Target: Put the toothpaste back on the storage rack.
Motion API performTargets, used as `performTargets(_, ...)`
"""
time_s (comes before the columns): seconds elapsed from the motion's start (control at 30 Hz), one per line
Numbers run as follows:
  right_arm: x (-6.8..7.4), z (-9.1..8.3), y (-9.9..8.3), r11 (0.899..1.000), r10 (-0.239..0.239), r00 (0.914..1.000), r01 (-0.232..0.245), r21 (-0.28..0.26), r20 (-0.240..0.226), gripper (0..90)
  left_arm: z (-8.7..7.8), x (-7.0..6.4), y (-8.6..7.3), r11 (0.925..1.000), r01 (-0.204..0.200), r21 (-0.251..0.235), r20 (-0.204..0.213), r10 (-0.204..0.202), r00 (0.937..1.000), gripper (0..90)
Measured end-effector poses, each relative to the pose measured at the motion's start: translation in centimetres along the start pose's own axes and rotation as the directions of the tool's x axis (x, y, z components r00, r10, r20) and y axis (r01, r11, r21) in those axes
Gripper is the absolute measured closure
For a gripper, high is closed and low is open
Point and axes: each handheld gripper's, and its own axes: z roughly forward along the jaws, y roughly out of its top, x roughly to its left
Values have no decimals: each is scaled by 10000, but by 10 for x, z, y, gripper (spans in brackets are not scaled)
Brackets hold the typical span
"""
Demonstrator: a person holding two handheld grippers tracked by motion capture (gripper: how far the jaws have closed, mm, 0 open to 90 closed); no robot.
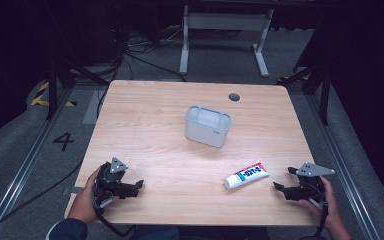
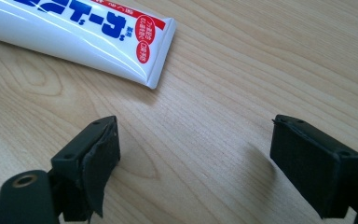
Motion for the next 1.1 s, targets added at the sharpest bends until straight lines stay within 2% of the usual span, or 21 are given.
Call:
performTargets(0.3,0,0,0,10000,58,10000,-58,3,-19,164,1,0,2,9998,-183,75,72,183,9998,3)
performTargets(0.47,-3,1,0,9995,298,9993,-295,110,-214,169,0,3,1,9992,-406,0,168,406,9990,4)
performTargets(0.57,-4,2,2,9991,403,9988,-400,129,-291,186,0,3,0,9991,-423,24,221,422,9989,3)
performTargets(0.7,-6,2,2,9989,462,9988,-461,74,-166,238,-1,3,0,9990,-442,78,260,440,9987,2)
performTargets(0.87,-5,1,3,9994,339,9992,-337,62,-233,323,-1,4,-1,9986,-530,13,335,530,9980,1)
performTargets(0.93,-1,0,4,10000,46,9999,-45,43,-155,362,-3,3,-3,9986,-534,43,403,532,9978,1)
performTargets(0.97,1,0,6,10000,-67,9998,68,59,-167,369,-4,4,-4,9968,-798,64,545,794,9954,1)
performTargets(1.1,3,2,7,9997,-211,9990,214,73,-401,336,-5,4,-4,9962,-870,59,623,865,9943,1)
